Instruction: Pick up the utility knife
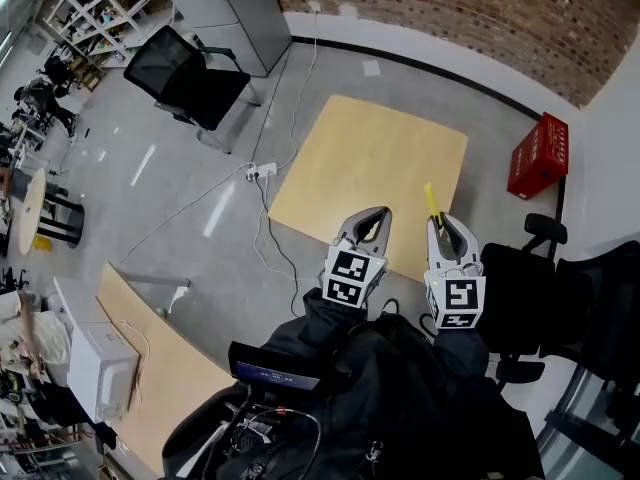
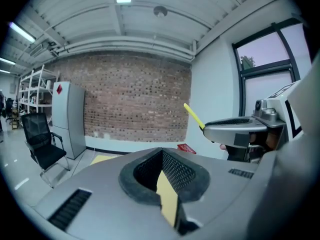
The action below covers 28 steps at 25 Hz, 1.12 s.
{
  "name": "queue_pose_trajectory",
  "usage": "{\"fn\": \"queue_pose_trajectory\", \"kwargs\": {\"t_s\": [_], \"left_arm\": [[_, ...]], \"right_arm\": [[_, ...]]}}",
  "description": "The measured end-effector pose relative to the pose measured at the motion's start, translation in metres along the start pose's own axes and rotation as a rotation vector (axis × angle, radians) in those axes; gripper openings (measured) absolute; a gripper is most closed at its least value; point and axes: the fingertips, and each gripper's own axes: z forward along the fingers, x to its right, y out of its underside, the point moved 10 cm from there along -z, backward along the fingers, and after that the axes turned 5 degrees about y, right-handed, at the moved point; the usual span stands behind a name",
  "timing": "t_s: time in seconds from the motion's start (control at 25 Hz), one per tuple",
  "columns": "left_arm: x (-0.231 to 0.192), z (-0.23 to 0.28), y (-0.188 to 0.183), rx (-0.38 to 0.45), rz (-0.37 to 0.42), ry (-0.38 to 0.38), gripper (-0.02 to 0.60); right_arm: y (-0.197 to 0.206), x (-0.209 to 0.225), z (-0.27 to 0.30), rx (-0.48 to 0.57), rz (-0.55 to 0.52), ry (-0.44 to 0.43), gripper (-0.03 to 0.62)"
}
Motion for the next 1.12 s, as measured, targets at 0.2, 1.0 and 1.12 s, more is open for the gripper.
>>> {"fn": "queue_pose_trajectory", "kwargs": {"t_s": [0.2,1.0,1.12], "left_arm": [[-0.001,-0.003,-0.017,0.071,0.02,-0.021,0.0],[0.009,-0.02,-0.077,0.248,0.093,-0.035,0.0],[0.009,-0.017,-0.077,0.253,0.092,-0.034,0.0]], "right_arm": [[-0.019,0.003,-0.004,0.061,-0.025,0.0,0.069],[-0.074,0.011,-0.025,0.259,-0.052,-0.012,0.069],[-0.074,0.014,-0.026,0.27,-0.051,-0.011,0.069]]}}
